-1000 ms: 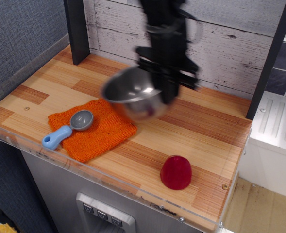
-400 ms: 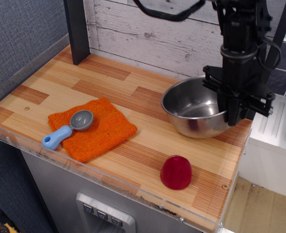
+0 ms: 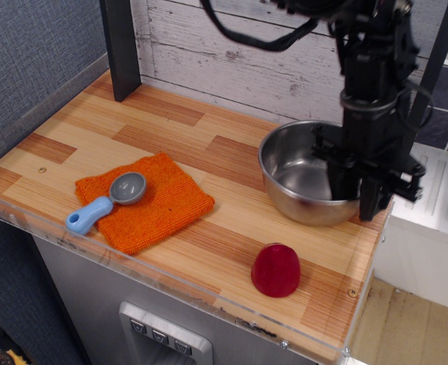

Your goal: Move the bowl above the strawberry

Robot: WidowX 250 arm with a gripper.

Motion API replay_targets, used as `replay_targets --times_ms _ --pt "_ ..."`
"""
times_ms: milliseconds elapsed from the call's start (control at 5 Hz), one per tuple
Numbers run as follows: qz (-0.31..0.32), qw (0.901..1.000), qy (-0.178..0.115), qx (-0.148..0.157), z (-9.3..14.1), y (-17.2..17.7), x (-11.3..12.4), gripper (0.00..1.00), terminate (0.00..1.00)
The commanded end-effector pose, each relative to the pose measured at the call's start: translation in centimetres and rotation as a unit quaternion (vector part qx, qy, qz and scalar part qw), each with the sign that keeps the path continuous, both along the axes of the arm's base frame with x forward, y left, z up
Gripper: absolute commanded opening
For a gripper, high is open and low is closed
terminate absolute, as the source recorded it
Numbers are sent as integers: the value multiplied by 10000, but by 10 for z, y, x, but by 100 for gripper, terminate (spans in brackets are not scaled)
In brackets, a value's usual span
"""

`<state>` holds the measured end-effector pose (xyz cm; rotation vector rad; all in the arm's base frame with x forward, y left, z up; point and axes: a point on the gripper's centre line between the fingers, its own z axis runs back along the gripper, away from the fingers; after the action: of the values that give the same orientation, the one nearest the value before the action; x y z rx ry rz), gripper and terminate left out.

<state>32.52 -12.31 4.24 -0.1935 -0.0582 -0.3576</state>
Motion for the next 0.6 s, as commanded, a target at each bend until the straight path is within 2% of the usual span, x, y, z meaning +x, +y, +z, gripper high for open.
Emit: replay_targets --times_ms 0,200,400 --pt "742 9916 -930 -511 90 47 -27 100 0" --pt "1563 9815 -1102 -51 121 88 -51 100 0" --pt "1726 9805 -913 229 116 118 -65 100 0"
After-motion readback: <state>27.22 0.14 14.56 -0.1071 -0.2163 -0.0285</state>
